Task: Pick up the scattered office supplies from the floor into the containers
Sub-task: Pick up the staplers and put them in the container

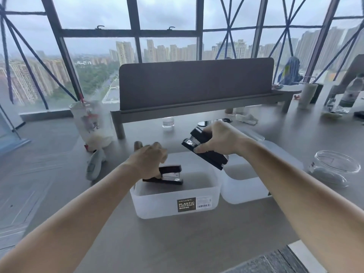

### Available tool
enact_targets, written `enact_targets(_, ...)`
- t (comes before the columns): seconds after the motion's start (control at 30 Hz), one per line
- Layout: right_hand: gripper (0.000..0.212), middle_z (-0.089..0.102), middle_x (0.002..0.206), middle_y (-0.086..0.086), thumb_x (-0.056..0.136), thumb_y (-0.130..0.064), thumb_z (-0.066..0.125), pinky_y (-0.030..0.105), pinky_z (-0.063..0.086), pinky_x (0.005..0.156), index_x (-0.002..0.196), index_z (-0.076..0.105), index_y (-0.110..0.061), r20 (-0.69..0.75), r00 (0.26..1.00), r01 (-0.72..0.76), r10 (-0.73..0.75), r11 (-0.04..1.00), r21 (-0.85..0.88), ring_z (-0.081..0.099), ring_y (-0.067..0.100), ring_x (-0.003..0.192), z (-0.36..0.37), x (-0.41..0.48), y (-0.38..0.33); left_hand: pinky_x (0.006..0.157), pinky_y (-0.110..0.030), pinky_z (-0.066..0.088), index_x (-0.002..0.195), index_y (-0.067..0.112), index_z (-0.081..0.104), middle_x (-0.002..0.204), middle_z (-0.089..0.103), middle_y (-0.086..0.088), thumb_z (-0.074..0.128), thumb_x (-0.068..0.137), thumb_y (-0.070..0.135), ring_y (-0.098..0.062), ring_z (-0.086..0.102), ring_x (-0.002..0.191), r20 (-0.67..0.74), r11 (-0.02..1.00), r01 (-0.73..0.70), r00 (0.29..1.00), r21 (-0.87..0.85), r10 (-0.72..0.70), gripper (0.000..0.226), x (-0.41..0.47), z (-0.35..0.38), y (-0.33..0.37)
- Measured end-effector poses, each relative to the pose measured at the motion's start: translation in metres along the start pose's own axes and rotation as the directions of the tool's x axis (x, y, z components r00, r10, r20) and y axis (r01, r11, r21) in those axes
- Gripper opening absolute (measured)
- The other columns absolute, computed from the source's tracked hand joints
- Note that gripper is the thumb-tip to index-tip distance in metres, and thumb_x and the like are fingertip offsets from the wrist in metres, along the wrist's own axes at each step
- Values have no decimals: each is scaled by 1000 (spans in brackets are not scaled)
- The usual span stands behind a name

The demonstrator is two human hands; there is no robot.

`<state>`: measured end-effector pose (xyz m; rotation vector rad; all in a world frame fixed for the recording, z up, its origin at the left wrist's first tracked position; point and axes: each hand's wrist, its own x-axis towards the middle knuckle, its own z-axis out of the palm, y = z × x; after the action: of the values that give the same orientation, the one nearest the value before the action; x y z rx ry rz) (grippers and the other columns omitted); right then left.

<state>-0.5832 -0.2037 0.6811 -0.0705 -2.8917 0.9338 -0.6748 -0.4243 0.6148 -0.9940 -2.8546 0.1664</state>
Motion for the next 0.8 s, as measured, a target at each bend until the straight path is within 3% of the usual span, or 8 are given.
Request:
enact_targets(0.07,21,65,68,-5,72,-35,85,25,43,57,76,71,-20,6,1000,0,0,999,-40,59,11,62,-2,0,-3,84,-38,36,112,27,43,114,60,6,84,69,33,-19,58,92,31,994,-3,1000,-111,6,60,1,1,-7)
enact_targets(0.13,23,68,73,-2,71,-36,85,26,45,59,80,72,-18,13,1000,2,-1,997,-78,61,13,66,-5,-1,-5,83,-40,46,128,30,36,112,62,8,88,63,41,-18,56,96,108,974,22,994,-227,3,84,-2,2,-9)
enact_targets(0.23,24,70,78,-1,71,-38,85,26,46,60,80,72,-20,17,1000,19,-17,994,-112,63,14,71,-7,-3,-10,82,-38,51,136,35,34,115,59,9,90,51,55,-18,56,103,184,980,49,983,-192,-13,103,-6,6,-4)
enact_targets(0.37,25,70,77,-1,70,-40,85,26,45,59,78,71,-21,18,1000,26,-24,990,-139,62,13,70,-5,-8,-15,71,-34,43,123,26,42,115,58,7,86,54,57,-21,57,104,93,998,44,995,-43,-40,88,-7,13,9)
enact_targets(0.5,31,70,77,2,69,-42,85,28,48,62,79,71,-17,32,999,12,-7,990,-142,63,15,70,1,-10,-17,71,-35,47,113,21,44,109,61,1,81,67,45,-24,60,95,6,999,44,999,22,-44,64,-9,18,16)
enact_targets(0.57,40,70,82,2,68,-44,86,31,53,69,89,69,-14,25,1000,-5,8,991,-133,66,18,77,4,-11,-19,72,-35,47,118,21,45,113,60,1,82,68,47,-25,59,97,56,998,37,998,-52,-34,67,-11,15,13)
enact_targets(0.67,47,70,90,4,71,-46,84,35,55,79,100,66,-14,47,999,-15,19,995,-98,67,19,86,9,-14,-22,85,-36,49,132,26,43,119,58,4,82,66,53,-21,57,104,120,934,104,990,-341,-67,81,-19,6,-2)
enact_targets(0.8,35,69,89,-4,75,-40,83,27,45,64,100,62,-28,180,981,89,-72,993,-83,64,15,77,24,-13,-32,88,-28,46,128,27,52,120,58,7,78,75,48,-13,57,103,48,802,137,990,-582,-134,63,-42,6,-25)
